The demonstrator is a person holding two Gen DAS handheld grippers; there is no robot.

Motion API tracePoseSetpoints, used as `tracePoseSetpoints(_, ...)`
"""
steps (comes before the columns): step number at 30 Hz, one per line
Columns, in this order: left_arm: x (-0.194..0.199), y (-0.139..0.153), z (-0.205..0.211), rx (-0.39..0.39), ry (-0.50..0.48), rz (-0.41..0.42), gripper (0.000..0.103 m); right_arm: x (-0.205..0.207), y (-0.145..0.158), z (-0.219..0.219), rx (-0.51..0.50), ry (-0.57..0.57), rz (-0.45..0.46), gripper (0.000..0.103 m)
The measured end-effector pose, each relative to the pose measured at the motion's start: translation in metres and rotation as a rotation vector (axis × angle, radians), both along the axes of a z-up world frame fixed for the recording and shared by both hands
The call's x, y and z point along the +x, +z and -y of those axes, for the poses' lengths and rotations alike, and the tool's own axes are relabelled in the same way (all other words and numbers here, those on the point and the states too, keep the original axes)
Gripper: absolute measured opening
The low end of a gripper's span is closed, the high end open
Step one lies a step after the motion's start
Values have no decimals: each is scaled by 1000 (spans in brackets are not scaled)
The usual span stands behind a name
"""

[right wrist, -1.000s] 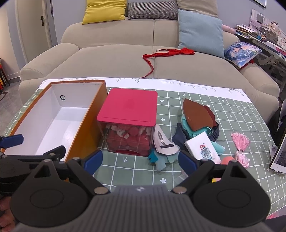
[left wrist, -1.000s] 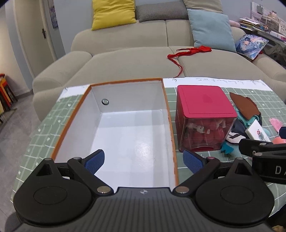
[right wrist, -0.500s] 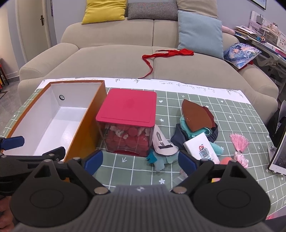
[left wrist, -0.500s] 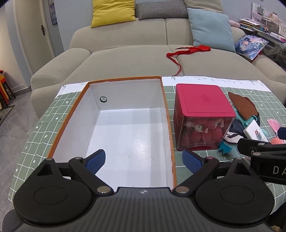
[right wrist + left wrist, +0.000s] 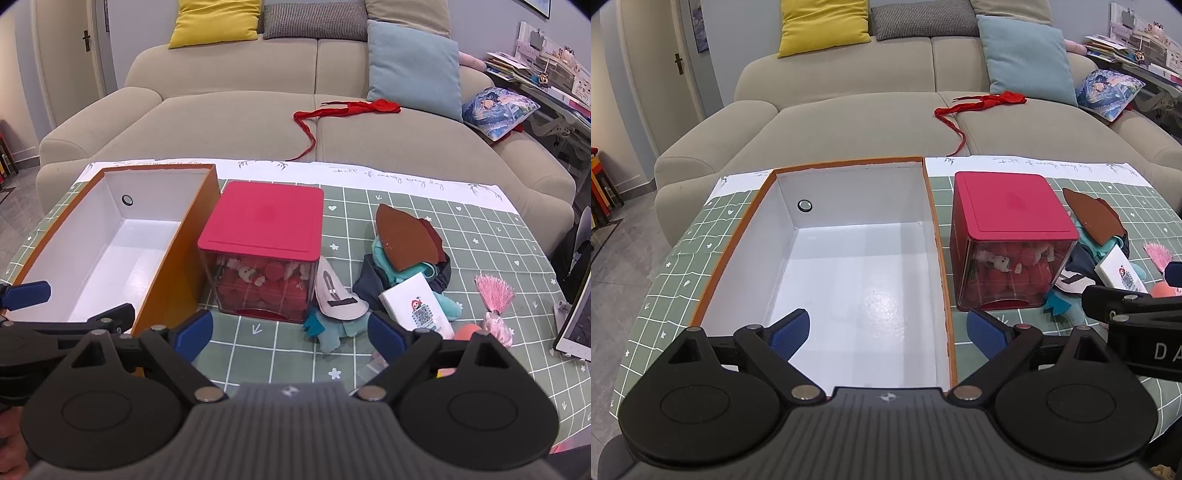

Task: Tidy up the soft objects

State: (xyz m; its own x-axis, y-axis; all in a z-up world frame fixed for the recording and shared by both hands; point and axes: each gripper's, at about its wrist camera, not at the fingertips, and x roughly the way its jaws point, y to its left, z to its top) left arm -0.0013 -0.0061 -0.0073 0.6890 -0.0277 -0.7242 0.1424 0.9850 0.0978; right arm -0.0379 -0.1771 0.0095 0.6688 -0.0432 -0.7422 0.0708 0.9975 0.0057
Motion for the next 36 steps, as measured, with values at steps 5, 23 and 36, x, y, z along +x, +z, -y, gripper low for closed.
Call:
tracePoseSetpoints(5,0,0,-1,-3,2,-4,103,0,0,0,1,0,-3,89)
tracePoseSetpoints(23,1,0,-1,-5,1,-11,103,1,-2,0,2,-1,-9,89)
tracePoseSetpoints(36,1,0,0,-11,4,-8,103,0,-3,1,15,1,6,89)
